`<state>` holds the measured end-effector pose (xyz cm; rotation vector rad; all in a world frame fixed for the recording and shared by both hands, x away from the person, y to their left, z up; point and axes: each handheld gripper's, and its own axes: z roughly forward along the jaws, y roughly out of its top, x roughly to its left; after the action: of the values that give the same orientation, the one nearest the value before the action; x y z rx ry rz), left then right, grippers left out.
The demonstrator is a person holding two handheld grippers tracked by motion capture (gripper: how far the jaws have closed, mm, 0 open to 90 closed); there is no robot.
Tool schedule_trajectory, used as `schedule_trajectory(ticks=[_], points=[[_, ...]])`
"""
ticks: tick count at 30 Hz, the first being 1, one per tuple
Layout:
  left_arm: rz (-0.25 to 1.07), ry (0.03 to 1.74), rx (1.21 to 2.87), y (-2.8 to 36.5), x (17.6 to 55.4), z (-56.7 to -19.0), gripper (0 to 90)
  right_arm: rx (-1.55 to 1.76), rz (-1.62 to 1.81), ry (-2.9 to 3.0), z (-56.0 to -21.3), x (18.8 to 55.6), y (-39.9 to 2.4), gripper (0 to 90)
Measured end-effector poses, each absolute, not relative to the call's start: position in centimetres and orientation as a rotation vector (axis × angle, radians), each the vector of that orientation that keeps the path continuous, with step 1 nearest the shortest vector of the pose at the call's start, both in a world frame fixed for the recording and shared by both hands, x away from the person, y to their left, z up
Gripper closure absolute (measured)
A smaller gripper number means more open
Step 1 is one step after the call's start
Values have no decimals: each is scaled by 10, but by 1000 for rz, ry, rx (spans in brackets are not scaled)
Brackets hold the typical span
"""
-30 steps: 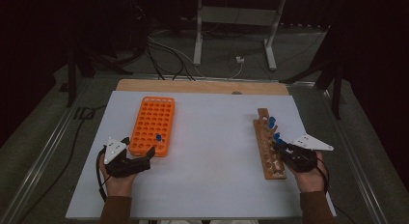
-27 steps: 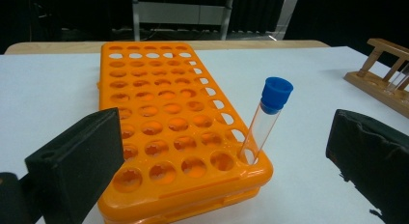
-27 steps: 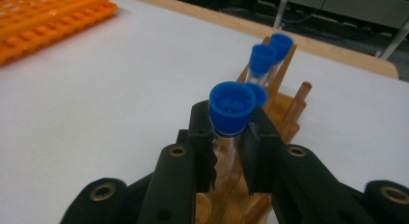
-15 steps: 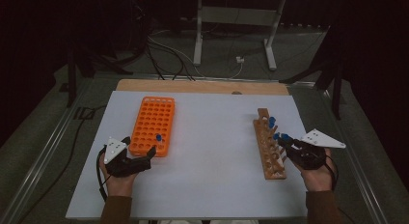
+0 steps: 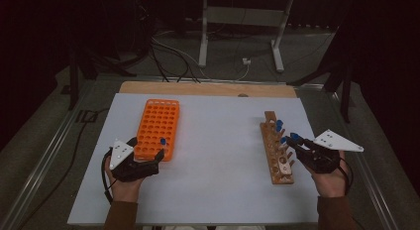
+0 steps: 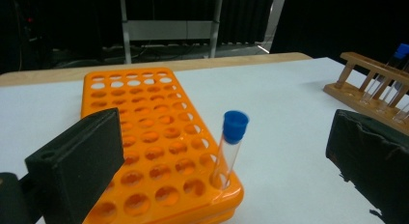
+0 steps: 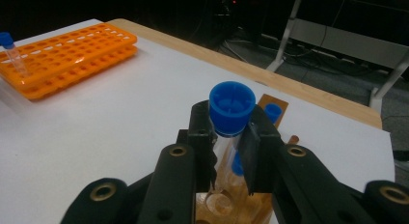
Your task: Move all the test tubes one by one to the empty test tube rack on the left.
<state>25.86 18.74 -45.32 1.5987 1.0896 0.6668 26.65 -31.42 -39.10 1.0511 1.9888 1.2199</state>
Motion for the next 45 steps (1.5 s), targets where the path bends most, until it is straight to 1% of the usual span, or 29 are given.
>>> schedule_trajectory(ticks=[6, 16, 24, 34, 37, 39, 41, 45], points=[[663, 1040, 1634, 171, 256, -446, 8, 1031, 1240, 2027, -393, 269, -302, 768], [649, 946, 1706, 138, 257, -437, 12, 979, 1250, 2127, -406, 275, -267, 768], [599, 890, 1758, 106, 266, -438, 16, 965, 1307, 2169, -411, 280, -250, 767], [498, 794, 1836, 54, 273, -448, 74, 955, 1309, 2206, -417, 280, -234, 767], [429, 765, 1851, 38, 276, -453, 113, 955, 1306, 2215, -419, 280, -231, 767], [417, 746, 1862, 26, 277, -456, 171, 957, 1307, 2225, -420, 280, -229, 767], [404, 725, 1879, 16, 277, -459, 194, 955, 1308, 2233, -422, 280, -227, 767], [396, 681, 1903, -1, 277, -462, 333, 947, 1321, 2255, -423, 279, -223, 766]])
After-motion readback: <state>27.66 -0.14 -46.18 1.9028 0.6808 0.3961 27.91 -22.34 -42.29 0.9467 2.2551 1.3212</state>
